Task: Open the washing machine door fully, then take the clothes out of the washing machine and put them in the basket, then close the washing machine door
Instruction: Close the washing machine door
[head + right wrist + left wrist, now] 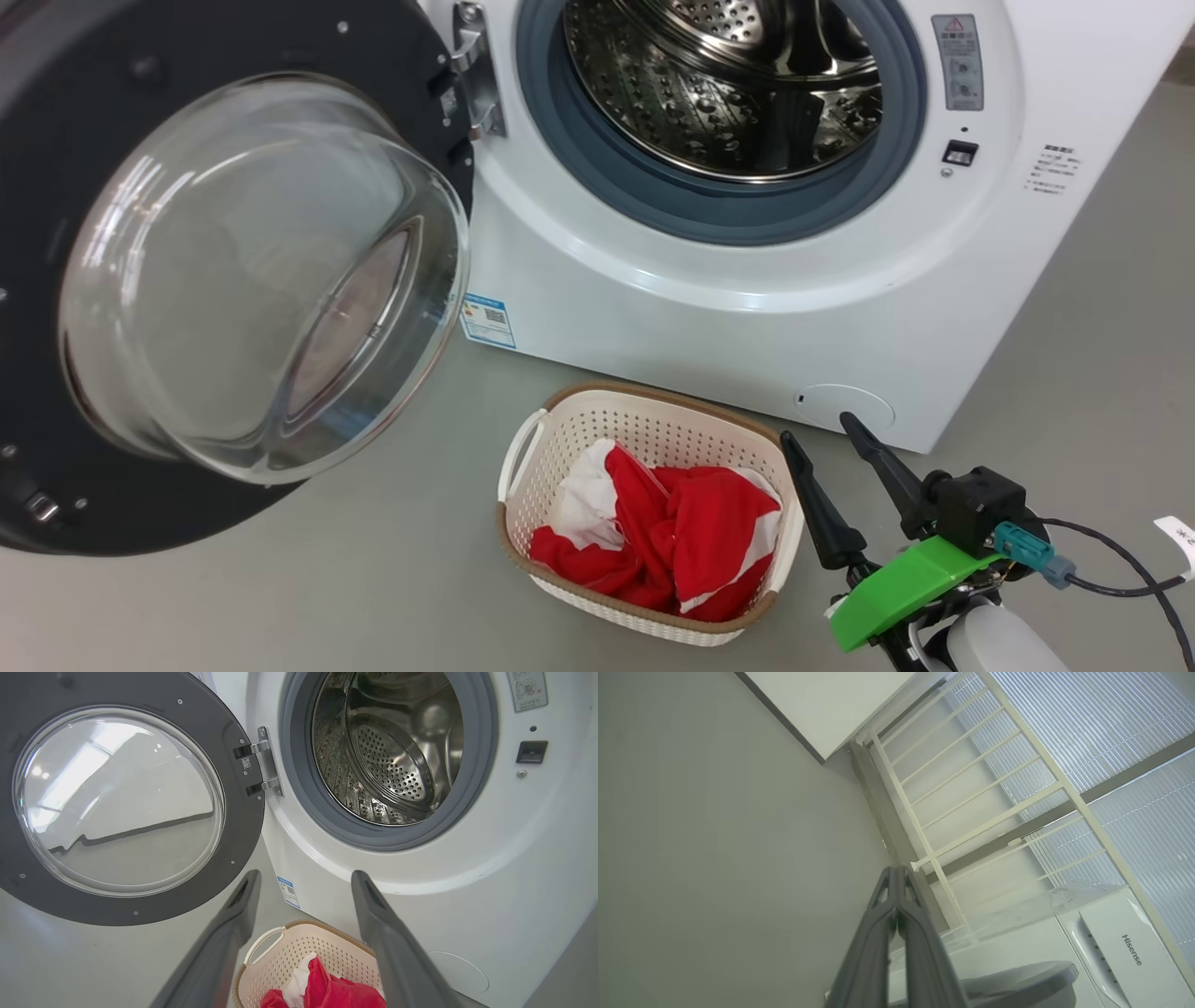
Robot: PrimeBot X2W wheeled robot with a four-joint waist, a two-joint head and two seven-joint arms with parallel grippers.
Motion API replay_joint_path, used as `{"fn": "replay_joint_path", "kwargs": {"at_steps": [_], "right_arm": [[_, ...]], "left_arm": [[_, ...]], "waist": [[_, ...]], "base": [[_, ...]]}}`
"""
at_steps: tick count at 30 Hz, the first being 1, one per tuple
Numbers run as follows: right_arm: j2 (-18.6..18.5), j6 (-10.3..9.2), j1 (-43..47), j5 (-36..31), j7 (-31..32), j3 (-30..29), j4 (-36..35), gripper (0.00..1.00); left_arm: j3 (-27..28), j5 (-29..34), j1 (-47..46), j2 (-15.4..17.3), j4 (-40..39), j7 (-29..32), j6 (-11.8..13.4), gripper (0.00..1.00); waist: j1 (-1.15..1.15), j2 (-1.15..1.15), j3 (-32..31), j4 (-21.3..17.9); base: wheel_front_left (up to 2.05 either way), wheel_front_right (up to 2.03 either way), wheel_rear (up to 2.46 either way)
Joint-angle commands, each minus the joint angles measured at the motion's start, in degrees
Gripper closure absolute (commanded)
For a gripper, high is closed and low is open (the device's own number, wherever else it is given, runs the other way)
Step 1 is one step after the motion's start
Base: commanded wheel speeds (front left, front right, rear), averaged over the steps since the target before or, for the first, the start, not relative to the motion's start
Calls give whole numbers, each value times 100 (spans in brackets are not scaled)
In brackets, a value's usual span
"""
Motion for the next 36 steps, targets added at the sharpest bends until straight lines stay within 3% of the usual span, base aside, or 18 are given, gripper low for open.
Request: {"fn": "replay_joint_path", "kwargs": {"at_steps": [1,8,17,30,36], "right_arm": [[1,37,-190,-86,-37,152,-112,0],[0,37,-204,-114,-37,129,-134,0],[9,37,-235,-146,-37,79,-120,0],[54,37,-192,-102,-37,44,-75,0],[67,37,-155,-70,-37,49,-64,0]], "left_arm": [[122,-60,-190,391,75,158,32,100],[-65,-160,-377,410,745,998,-77,100],[-249,-340,-559,209,1015,2043,-391,100],[-429,-654,-464,-17,712,3598,-853,100],[-458,-855,-301,-140,318,4282,-843,100]], "waist": [[0,0,53,-76],[0,0,104,-173],[0,0,162,-153],[0,0,25,-114],[0,0,-73,-133]], "base": [[0,0,0],[0,0,0],[0,0,0],[0,0,0],[0,0,0]]}}
